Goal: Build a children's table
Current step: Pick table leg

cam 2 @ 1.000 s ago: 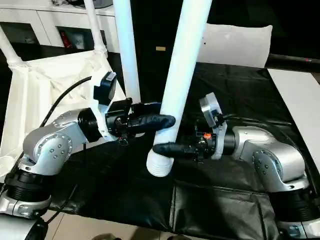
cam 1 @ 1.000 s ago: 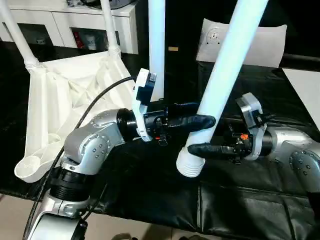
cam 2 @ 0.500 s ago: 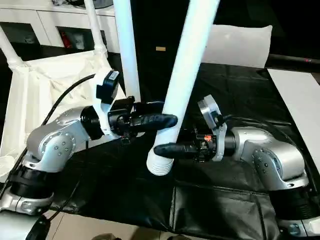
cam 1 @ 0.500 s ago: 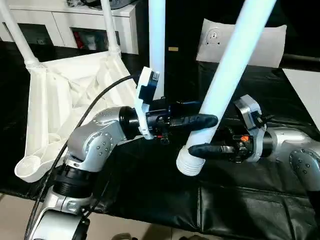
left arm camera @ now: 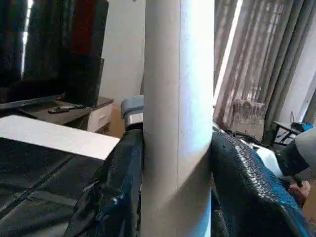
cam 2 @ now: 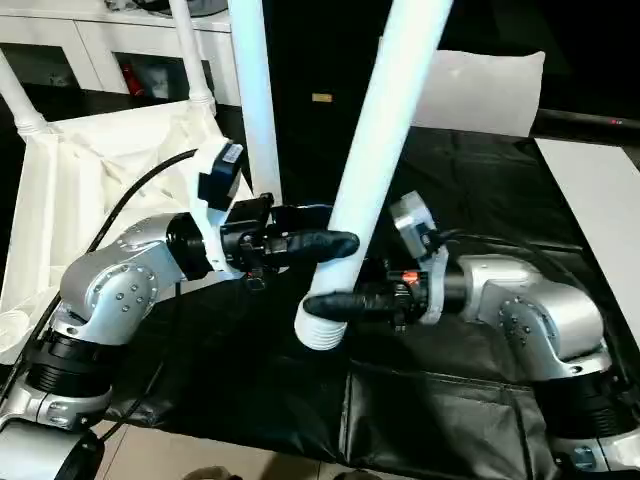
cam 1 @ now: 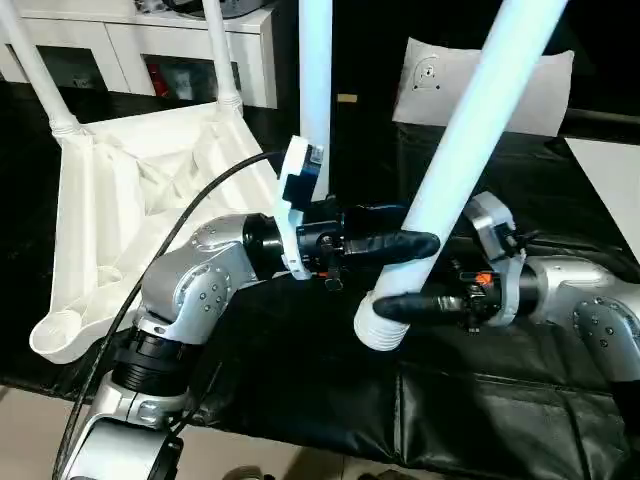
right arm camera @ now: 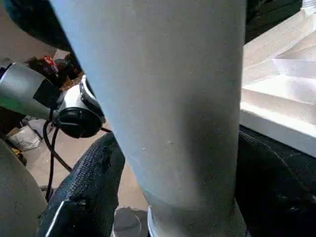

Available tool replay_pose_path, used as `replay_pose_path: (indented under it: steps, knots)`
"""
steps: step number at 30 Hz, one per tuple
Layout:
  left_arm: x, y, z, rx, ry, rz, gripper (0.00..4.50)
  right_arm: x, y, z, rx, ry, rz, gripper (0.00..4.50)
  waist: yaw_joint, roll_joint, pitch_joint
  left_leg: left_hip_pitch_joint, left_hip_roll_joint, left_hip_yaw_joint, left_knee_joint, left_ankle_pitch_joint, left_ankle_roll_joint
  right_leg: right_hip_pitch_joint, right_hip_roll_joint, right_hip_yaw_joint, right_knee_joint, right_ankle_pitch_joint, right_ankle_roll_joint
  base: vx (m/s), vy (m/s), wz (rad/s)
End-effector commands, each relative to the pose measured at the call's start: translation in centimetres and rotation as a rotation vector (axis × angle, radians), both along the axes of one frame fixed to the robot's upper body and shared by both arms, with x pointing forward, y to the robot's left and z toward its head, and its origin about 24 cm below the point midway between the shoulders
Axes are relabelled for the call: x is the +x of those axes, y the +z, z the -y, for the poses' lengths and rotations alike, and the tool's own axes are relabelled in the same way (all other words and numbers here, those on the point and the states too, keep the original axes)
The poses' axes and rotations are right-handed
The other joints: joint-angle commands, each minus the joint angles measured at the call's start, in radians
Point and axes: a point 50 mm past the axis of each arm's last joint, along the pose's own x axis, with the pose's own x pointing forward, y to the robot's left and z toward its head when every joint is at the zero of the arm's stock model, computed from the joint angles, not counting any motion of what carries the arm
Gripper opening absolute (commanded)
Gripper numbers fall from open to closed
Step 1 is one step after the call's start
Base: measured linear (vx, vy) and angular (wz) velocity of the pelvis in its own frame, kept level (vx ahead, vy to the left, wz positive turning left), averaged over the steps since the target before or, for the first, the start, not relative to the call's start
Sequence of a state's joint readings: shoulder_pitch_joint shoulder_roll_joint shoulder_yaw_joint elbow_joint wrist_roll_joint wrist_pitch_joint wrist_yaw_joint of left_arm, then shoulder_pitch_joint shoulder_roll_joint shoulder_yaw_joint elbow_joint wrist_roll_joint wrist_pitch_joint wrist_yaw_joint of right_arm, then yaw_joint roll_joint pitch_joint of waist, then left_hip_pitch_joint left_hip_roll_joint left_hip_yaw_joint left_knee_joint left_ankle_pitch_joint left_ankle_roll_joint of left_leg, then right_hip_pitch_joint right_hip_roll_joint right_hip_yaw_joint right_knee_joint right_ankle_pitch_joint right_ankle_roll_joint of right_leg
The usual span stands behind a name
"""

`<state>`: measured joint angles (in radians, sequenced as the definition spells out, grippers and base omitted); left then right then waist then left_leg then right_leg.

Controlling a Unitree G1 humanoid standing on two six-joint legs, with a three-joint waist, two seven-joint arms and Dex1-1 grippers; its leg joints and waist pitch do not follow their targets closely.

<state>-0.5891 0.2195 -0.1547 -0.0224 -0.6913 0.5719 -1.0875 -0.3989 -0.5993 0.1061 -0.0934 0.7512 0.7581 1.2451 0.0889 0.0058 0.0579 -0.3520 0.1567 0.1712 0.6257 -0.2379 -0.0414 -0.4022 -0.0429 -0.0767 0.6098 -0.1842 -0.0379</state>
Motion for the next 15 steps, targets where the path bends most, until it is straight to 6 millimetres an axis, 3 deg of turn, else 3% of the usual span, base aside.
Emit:
replay_pose_path:
  steps: [1,4,7,9,15]
  knots:
    - [0.14,0.59,0.00,0.000,0.006,0.039,1.83,-0.17,0.49,-0.34,0.015,0.042,0.000,3.16,0.002,-0.027,-0.072,-0.009,0.062,-0.022,-0.060,0.046,0.102,0.066,-0.099,0.059,-0.082,-0.309,-0.104,0.000,0.000,0.00]
    - [0.16,0.58,-0.02,-0.001,0.007,0.041,1.83,-0.23,0.47,-0.30,0.017,0.049,-0.009,2.81,0.003,-0.025,-0.072,-0.008,0.062,-0.022,-0.060,0.051,0.104,0.065,-0.098,0.059,-0.081,-0.303,-0.104,0.000,0.000,0.00]
    - [0.18,0.59,-0.01,-0.001,0.008,0.043,1.83,-0.26,0.45,-0.30,0.015,0.051,-0.013,2.76,0.003,-0.026,-0.072,-0.008,0.062,-0.022,-0.060,0.052,0.105,0.065,-0.099,0.060,-0.081,-0.303,-0.105,0.000,0.000,0.00]
    - [0.23,0.64,0.01,-0.003,0.010,0.046,1.83,-0.33,0.33,-0.26,0.007,0.056,-0.018,2.40,0.003,-0.026,-0.072,-0.008,0.062,-0.022,-0.060,0.054,0.105,0.065,-0.098,0.059,-0.080,-0.297,-0.107,0.000,0.000,0.00]
    - [0.46,0.81,0.09,-0.010,0.025,0.048,1.82,-0.35,0.08,-0.38,-0.002,0.059,-0.024,2.13,0.003,-0.025,-0.073,-0.008,0.062,-0.022,-0.059,0.051,0.105,0.065,-0.098,0.059,-0.080,-0.302,-0.106,0.000,0.000,0.00]
